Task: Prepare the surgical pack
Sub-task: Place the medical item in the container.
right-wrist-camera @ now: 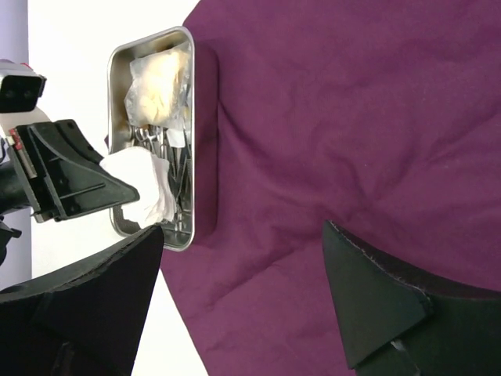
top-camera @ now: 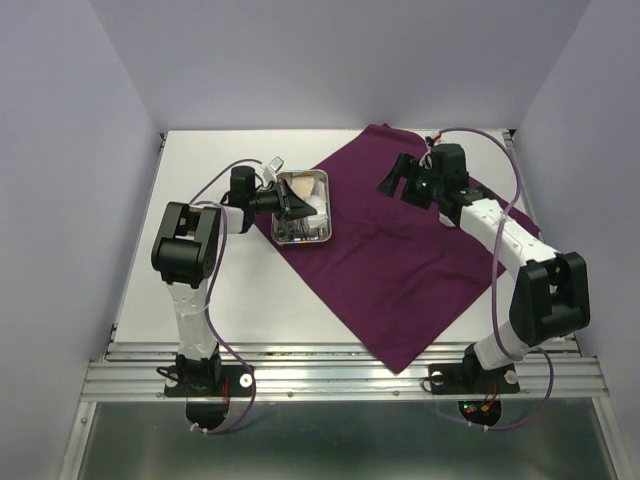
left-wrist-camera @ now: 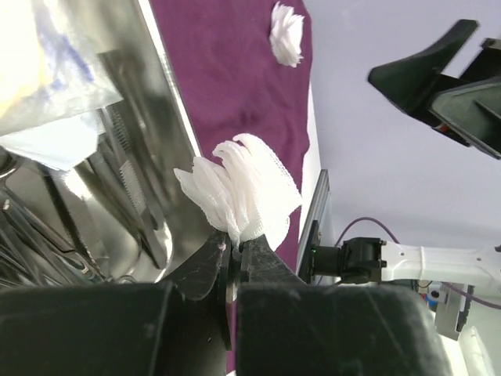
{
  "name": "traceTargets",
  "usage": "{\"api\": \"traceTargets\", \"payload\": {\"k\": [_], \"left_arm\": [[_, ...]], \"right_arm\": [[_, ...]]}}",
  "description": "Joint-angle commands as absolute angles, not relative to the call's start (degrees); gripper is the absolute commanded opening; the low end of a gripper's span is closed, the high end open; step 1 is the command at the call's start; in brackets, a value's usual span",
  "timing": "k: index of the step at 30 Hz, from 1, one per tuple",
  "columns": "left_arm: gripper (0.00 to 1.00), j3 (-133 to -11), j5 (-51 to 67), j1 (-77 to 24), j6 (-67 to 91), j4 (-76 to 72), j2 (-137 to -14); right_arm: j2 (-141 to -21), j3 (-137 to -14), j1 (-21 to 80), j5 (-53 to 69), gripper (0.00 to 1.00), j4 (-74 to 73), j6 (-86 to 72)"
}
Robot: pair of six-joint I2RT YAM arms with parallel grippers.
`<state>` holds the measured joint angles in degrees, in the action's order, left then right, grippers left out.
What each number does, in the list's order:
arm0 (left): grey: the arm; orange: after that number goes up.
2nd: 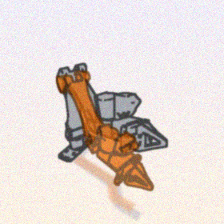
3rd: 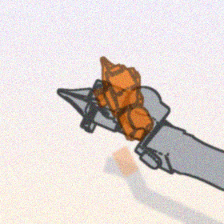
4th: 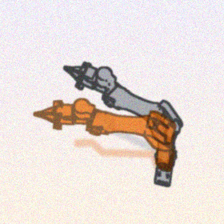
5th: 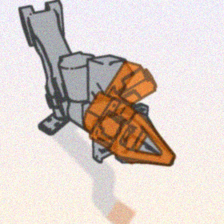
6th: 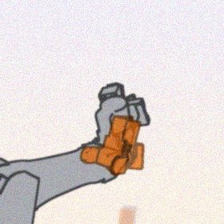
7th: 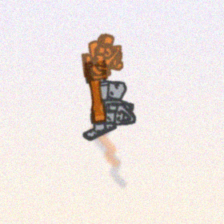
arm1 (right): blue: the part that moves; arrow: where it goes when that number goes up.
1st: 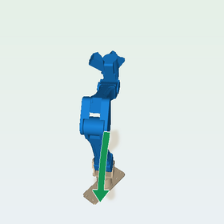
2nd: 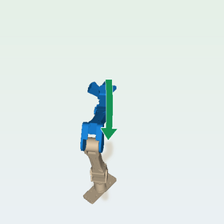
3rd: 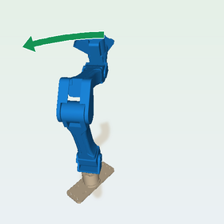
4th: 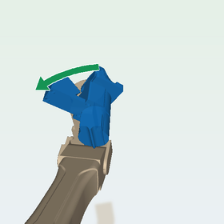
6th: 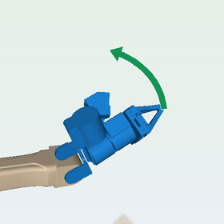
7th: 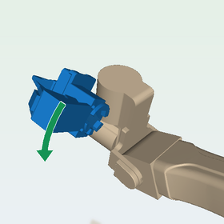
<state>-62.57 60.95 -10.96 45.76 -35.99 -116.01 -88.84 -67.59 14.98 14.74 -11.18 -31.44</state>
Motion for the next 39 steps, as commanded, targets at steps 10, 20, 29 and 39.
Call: {"api": "traceTargets", "payload": {"k": [10, 20, 29, 39], "left_arm": [[0.00, -71.8, 57.3, -12.9, 35.0, -20.6, -119.7], [0.00, -73.7, 54.0, -14.0, 31.6, -13.5, -121.0], [0.45, -73.8, 49.7, -14.1, 28.5, -7.7, -118.7], [0.88, -75.6, 46.1, -14.1, 24.5, -1.1, -114.6]], "right_arm": [[-83.1, -66.9, 14.7, 7.8, 0.87, -14.7, -28.1], [-82.6, -68.6, 14.2, 3.1, 0.87, -18.8, -27.3], [-85.0, -69.0, 12.2, -3.0, 0.89, -22.5, -30.9], [-85.5, -63.4, 1.4, 2.5, 0.99, -19.3, -38.9]]}}
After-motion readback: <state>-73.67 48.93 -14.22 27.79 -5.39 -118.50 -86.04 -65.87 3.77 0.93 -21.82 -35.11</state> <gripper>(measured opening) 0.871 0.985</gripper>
